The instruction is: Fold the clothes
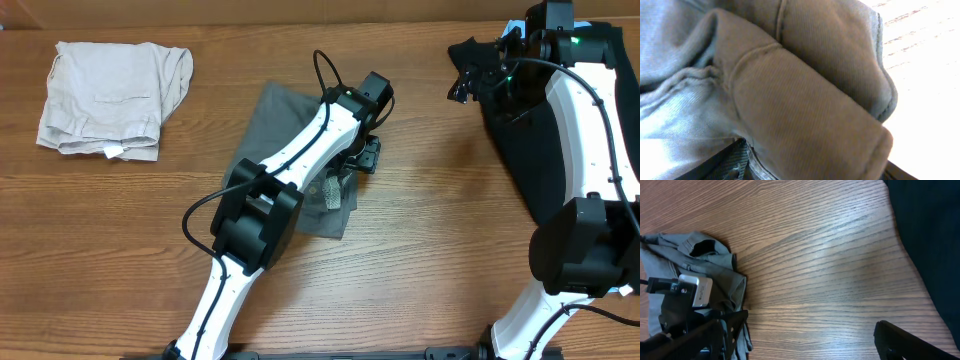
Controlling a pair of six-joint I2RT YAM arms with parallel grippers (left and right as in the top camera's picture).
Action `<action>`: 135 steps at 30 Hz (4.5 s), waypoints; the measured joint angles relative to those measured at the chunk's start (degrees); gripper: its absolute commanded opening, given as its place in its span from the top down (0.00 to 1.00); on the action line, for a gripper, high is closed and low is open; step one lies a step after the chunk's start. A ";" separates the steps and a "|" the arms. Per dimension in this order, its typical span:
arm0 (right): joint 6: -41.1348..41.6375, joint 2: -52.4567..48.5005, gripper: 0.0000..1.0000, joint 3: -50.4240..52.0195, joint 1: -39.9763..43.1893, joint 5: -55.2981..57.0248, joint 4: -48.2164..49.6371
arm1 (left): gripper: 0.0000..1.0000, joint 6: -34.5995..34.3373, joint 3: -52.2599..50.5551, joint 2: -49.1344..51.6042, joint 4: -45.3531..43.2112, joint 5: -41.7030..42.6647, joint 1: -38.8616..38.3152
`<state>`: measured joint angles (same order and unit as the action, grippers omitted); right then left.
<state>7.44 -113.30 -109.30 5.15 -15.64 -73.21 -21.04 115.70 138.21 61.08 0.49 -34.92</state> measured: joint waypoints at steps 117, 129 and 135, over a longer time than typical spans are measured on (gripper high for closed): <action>0.68 0.00 0.00 0.00 0.00 0.00 -0.13 | 0.96 43.25 45.94 0.87 12.96 -23.85 54.62; 1.11 0.00 0.00 0.00 0.00 -0.02 -0.44 | 0.96 31.28 35.71 0.87 9.88 -13.79 53.27; 1.33 0.00 0.00 0.00 0.00 -0.02 -0.46 | 0.53 26.43 34.27 0.87 9.29 -0.33 53.31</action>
<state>8.78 -113.30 -109.30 5.15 -15.66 -73.67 5.39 149.97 139.09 70.37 0.16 18.39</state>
